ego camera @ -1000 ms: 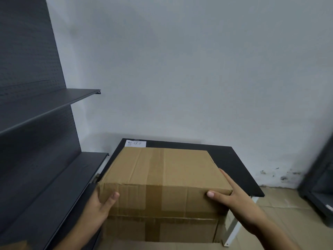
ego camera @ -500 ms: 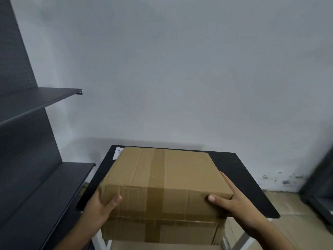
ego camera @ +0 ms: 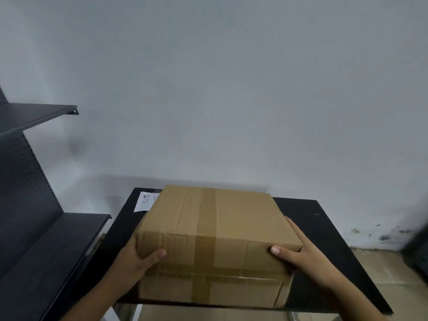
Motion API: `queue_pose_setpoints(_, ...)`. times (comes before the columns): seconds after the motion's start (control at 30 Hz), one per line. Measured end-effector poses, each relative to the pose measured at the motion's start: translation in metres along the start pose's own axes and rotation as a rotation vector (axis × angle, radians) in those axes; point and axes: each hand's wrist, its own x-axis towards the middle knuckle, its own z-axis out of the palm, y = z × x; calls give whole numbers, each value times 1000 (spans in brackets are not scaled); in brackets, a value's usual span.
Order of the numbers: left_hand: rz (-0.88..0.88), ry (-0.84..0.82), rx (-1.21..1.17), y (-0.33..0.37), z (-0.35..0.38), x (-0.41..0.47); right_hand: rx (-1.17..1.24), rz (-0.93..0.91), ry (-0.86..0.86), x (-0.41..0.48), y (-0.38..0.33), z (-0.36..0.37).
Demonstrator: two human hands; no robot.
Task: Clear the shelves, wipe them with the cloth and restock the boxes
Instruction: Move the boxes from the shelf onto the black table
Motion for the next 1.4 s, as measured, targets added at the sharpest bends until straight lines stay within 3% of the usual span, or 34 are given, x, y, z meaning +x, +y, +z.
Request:
queue_pose_setpoints(0.67,-90,4,-140,-16,73,222,-26,139,-140,258,66,-67)
queue_pose_setpoints(1.4,-86,-49,106,-85,101,395,-79,348,-125,404,142,-46)
